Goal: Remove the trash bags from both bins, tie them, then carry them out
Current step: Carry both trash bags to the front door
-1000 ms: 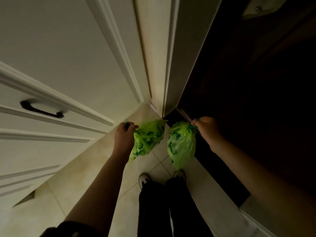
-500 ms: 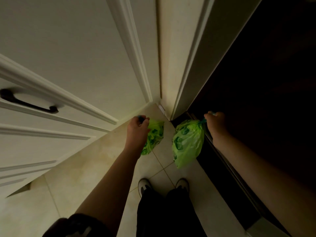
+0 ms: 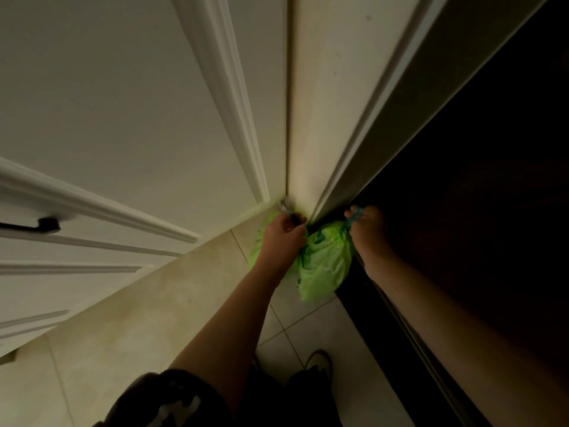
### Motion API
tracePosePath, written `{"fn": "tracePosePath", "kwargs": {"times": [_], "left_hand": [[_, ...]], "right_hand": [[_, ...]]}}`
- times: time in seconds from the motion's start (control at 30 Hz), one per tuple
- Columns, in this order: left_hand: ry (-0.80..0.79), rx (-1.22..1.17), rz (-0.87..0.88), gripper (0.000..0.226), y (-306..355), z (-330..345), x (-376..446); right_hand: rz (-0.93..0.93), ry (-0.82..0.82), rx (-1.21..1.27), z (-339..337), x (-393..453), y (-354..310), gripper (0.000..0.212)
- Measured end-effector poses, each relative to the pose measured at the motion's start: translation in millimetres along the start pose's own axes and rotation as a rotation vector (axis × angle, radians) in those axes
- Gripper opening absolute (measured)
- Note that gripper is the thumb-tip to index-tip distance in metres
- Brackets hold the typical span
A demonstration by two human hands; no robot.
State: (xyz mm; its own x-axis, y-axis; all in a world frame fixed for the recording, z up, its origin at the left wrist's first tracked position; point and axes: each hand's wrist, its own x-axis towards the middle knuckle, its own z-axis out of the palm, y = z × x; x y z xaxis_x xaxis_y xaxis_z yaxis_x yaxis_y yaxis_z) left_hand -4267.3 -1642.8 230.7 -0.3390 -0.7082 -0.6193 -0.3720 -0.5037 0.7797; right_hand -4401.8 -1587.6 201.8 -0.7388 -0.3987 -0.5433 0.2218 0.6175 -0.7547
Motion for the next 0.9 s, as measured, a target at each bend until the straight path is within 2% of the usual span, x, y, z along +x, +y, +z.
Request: {"fn": "tracePosePath", "kwargs": {"times": [0.1,0.23,0.43,0.7,0.9], "left_hand": [[-0.02,0.062,0.009,0.019,-4.9,-3.6,9.0],[-0.034,0.215,-0.044,0.024,-23.7,-10.0,22.9],[-0.016,0.475,0.006,0.03,-39.4,-18.3,46.8],[0.075,0.702,0.047,0.047,-52.5,-37.0,53.8],[0.167,0.709,0.081,0.045,-53.7,-51.0,47.2]], "right_hand": [[-0.058,-0.066,-0.081,1.3,12.7,7.7,0.037],[-0.003,-0.18,-0.211,4.1,24.2,26.1,0.014],[0.054,-0.261,-0.237,8.9,45.8,34.0,0.008],[0.013,-0.276,-0.205,13.5,48.7,46.3,0.009],[-0.081,-0.296,-0.218,12.8,35.6,51.9,0.03]]}}
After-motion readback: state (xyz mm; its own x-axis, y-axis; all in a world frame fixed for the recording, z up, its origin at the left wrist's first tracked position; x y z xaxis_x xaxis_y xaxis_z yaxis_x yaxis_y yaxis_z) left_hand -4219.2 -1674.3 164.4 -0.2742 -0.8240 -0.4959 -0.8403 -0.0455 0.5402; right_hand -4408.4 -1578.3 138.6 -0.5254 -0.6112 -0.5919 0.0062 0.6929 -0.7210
